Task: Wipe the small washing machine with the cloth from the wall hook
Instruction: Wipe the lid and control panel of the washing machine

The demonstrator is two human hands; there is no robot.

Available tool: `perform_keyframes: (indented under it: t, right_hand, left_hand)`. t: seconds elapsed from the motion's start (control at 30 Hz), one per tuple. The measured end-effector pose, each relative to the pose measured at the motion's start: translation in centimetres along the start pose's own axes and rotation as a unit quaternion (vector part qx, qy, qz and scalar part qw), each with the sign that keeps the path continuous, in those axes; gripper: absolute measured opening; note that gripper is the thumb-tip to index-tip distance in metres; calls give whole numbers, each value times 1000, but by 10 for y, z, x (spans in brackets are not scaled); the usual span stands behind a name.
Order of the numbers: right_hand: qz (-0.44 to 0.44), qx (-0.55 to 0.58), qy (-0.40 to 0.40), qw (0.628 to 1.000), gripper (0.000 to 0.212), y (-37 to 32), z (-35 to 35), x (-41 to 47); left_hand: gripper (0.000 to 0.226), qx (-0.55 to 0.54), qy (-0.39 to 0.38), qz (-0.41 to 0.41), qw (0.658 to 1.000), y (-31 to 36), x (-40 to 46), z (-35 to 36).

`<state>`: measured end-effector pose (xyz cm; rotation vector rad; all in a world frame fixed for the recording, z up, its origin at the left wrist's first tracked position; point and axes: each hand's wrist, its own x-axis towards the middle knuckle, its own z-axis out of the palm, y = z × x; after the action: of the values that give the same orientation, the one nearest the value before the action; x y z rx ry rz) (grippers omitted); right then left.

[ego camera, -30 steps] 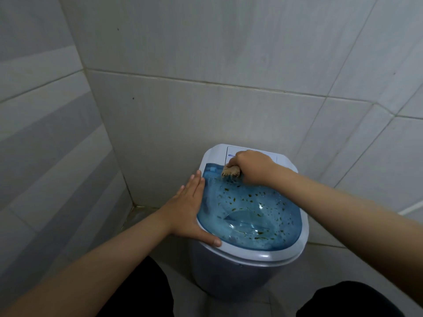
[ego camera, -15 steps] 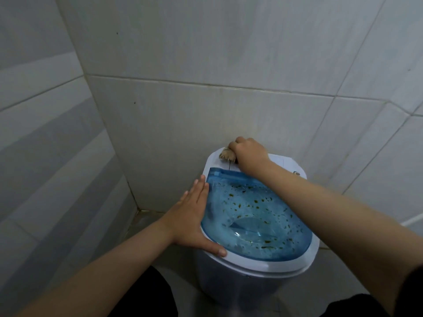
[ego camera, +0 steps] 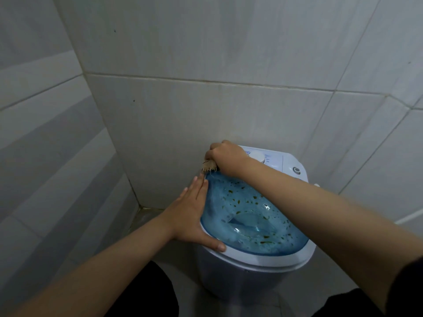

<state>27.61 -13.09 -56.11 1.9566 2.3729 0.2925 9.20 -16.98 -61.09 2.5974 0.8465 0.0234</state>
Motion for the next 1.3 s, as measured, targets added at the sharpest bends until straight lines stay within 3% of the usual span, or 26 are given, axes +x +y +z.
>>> perform_keyframes:
  t: [0.17,0.43,0.83,1.03,1.17,1.3]
  right_hand:
    - [-26,53,-33,998,44,10,-8,-15]
    - [12,102,-35,994,51,15,-6,-68]
    - [-26,55,-31,998,47,-29,-7,-127]
    - [-72,78,-80,991,47,-37,-24,-146]
    - [-51,195,-154,967,43,-23,-53,-136]
    - [34,221,-51,973,40,-4,-54,-104]
  left_hand:
    - [155,4,-8,-6,1000,-2,0,1]
    - [154,14,-16,-6,1000,-2,0,1]
    - [158,23,-23,-6,999,0,-1,-1]
    - [158,22,-21,-6,1000,0,-2,-1]
    - [159,19,-14,-4,1000,-1,-1,0]
    - [155,23,-11,2,1000,-1,-2,1]
